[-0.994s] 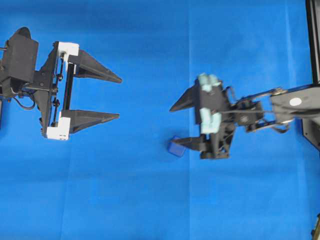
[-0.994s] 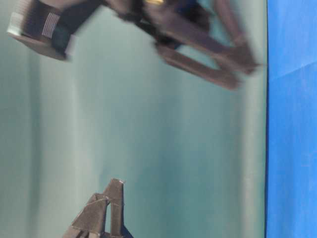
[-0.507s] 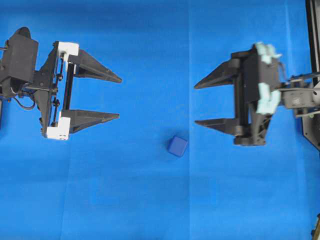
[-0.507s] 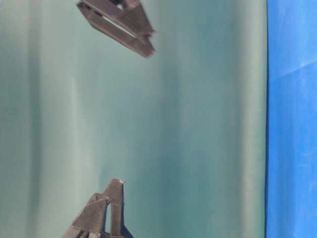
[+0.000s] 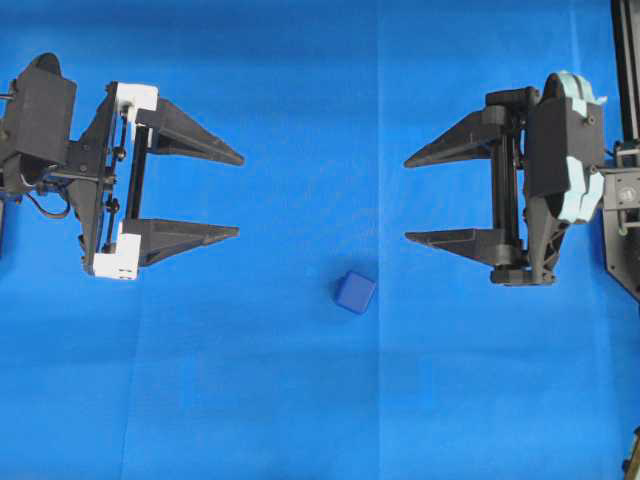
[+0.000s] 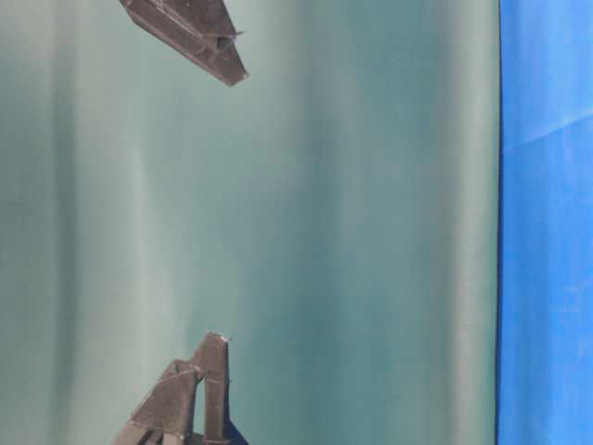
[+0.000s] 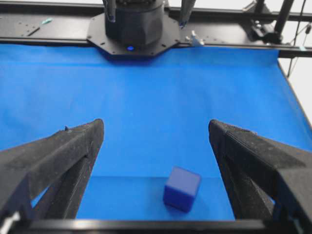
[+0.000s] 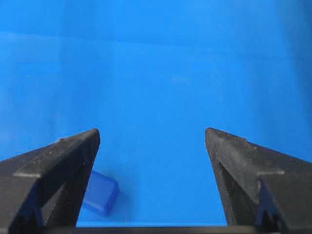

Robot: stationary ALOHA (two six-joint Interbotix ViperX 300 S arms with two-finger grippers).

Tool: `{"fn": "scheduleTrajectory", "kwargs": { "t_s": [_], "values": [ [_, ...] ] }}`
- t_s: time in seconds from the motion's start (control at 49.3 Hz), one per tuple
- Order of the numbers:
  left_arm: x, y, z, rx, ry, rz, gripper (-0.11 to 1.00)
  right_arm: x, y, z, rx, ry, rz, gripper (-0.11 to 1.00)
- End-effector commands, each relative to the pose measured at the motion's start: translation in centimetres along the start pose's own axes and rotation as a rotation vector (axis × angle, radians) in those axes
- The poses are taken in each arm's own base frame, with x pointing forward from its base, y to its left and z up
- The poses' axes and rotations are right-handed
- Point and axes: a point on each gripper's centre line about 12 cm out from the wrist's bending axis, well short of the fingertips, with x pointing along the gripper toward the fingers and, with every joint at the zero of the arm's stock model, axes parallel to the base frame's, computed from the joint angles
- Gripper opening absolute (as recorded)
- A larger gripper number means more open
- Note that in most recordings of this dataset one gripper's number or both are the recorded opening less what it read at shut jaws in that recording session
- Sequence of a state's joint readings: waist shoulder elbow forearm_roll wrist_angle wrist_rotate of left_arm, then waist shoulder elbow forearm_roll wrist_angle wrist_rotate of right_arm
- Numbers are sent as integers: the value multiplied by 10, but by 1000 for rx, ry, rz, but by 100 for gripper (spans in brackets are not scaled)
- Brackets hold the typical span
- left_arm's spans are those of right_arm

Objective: Handover the blue block to the right arm after grasping it with the left arm, then place it in the designated position.

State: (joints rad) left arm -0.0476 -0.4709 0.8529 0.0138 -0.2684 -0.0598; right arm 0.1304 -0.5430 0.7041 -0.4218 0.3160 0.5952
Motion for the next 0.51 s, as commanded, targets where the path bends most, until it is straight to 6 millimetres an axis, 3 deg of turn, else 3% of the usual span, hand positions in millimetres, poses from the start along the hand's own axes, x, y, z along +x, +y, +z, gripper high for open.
{"fn": "scheduleTrajectory", "kwargs": {
  "t_s": [0.0,0.203,0.487],
  "values": [
    [-1,0,16,0,-49,0,93,-5,0,7,1,-46,14,78],
    [0,0,16,0,-48,0,93,-14,-8,2,-6,-157,51,78],
    [0,0,17,0,-52,-1,93,-16,-20,-20,10,-241,86,78]
  ]
}}
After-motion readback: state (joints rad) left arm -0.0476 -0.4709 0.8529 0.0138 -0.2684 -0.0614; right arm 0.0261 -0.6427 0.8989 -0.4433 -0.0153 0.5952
